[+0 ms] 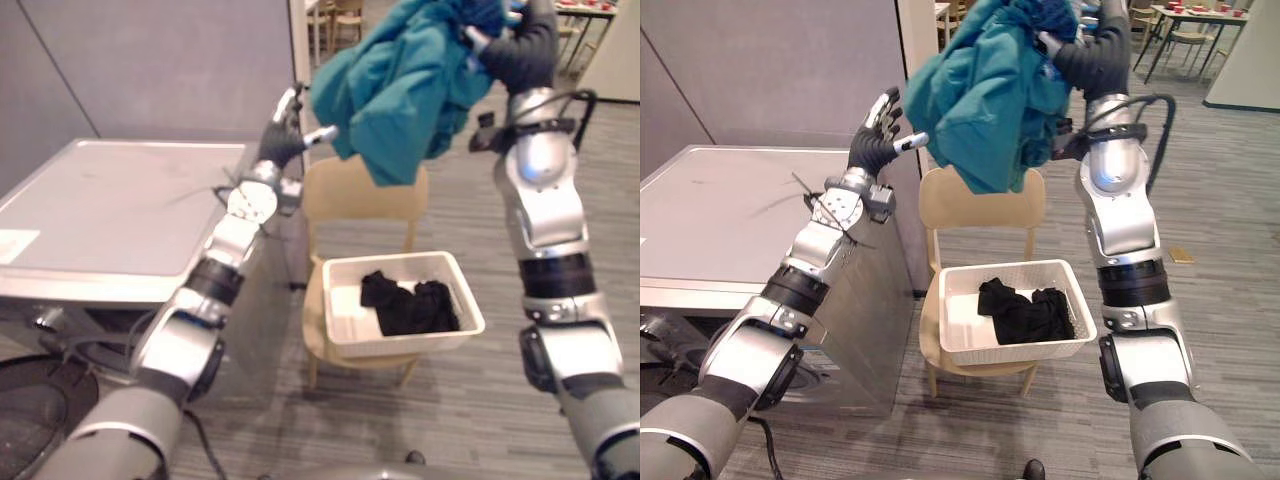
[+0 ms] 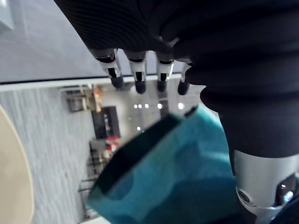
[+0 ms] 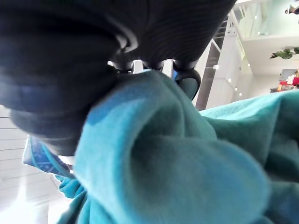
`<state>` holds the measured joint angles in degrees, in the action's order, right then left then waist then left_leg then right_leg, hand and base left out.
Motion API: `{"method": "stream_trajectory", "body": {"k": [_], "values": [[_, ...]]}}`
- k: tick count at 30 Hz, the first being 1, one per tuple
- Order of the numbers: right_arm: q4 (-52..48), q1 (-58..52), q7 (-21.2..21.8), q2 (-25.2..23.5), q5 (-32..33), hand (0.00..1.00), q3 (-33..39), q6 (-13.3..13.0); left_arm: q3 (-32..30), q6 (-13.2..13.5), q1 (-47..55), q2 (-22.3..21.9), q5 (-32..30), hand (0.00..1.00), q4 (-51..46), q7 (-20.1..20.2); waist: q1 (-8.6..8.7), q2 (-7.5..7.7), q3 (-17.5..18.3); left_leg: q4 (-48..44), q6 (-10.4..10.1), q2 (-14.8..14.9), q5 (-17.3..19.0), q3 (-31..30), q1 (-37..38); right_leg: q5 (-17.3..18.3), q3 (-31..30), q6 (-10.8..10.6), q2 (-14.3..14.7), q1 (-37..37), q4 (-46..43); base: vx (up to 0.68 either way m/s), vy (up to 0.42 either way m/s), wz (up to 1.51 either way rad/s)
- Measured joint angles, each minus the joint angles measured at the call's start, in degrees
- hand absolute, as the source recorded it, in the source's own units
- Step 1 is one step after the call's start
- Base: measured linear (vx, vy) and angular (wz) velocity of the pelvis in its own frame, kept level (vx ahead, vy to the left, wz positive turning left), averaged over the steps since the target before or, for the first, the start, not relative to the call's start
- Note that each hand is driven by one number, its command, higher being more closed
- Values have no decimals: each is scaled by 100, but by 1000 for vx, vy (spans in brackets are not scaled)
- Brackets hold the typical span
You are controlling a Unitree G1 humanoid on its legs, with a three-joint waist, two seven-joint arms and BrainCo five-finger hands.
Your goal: Pick up the laundry basket with both hands and put the clothes into the washing machine.
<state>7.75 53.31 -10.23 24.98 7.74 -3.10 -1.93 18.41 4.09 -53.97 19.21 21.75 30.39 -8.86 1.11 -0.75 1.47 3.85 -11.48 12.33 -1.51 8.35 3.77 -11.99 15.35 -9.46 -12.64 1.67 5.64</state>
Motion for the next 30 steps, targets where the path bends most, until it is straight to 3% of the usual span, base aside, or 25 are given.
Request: {"method": "stream_trajectory", "body": {"k": [15, 24, 30], "values": [[-31, 388, 53, -365, 119, 100, -256, 0, 625, -222, -1483, -68, -1, 0, 824, 20, 109, -82, -102, -205, 6, 4, 144, 118, -46, 0, -132, 0, 0, 46, 0, -11, 4, -4], [-32, 462, 138, -445, 121, 100, -481, 1, 956, -260, -1545, -312, -15, 0, 848, 132, 121, -132, -154, -205, 0, 4, 165, 135, -46, 1, -136, 0, 0, 54, 0, 0, 0, 0], [-247, 462, 174, -424, 123, 100, -537, 0, 1231, -241, -1556, -383, 495, 0, 766, 273, 131, -173, -244, -206, 1, 4, 166, 147, -37, 1, -144, -1, 0, 54, 0, 0, 0, 0]]}}
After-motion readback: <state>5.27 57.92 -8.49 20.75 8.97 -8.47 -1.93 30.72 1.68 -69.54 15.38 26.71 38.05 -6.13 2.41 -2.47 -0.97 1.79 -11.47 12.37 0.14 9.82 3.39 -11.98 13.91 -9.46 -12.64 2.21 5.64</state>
